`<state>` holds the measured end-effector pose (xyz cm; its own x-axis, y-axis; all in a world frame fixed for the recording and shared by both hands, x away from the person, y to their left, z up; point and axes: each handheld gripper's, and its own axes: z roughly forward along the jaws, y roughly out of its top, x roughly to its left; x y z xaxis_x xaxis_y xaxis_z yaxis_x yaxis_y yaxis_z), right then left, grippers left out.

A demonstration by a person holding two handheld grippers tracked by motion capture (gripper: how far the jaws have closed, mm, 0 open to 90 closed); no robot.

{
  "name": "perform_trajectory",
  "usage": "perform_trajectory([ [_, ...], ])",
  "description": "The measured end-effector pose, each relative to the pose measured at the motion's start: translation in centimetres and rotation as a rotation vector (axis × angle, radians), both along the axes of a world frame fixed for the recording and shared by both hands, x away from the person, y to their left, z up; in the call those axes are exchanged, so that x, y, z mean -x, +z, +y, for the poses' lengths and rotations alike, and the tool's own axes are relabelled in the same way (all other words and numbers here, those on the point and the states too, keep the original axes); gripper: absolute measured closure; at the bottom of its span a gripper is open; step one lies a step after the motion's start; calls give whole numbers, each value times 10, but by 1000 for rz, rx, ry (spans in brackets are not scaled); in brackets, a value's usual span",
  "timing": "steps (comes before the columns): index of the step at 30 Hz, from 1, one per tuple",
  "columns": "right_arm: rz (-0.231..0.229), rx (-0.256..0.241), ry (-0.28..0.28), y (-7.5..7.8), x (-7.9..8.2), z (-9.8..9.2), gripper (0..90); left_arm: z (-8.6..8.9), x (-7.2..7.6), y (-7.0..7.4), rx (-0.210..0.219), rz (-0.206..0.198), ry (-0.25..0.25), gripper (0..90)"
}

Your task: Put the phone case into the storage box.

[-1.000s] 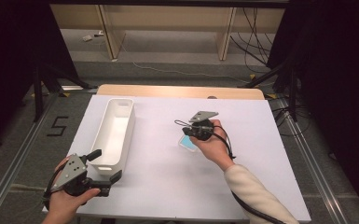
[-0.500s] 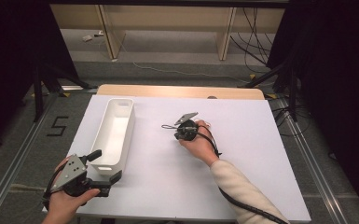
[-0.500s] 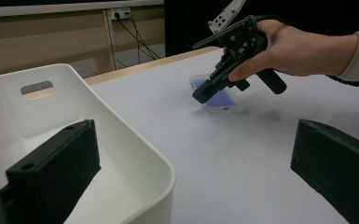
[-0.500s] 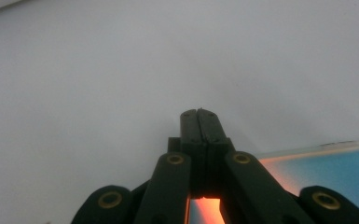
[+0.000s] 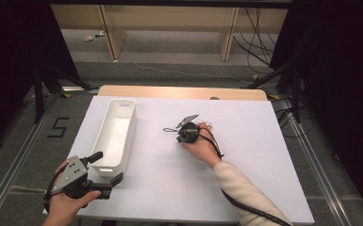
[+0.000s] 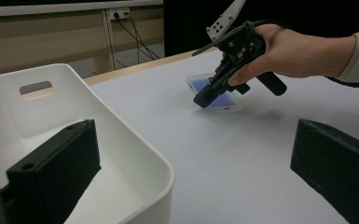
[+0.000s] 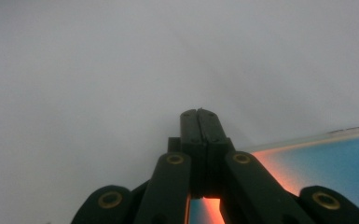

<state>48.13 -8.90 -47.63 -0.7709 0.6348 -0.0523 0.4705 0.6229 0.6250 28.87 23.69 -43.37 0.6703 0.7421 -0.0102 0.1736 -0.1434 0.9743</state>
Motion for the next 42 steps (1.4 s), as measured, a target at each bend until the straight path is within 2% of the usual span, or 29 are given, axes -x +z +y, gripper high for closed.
perform_trajectory([
  [4,-5,12,1,0,1,-1,900,0,0,0,2,-1,-1,6],
  [8,18,12,6,0,2,-2,900,0,0,0,2,2,0,6],
  [12,12,16,15,0,2,-5,900,0,0,0,1,1,1,7],
  [13,16,10,1,0,3,-5,900,0,0,0,2,1,0,7],
  [19,16,19,13,1,3,-9,900,0,0,0,1,1,0,7],
  [31,34,25,-5,3,7,-15,900,-1,1,0,4,4,-2,10],
  [32,27,23,7,2,7,-17,900,-1,1,0,1,0,-4,10],
  [33,33,22,-6,2,7,-16,900,-1,1,0,1,0,-4,10],
  [42,30,15,-6,2,7,-20,900,-1,1,0,0,1,-3,11],
])
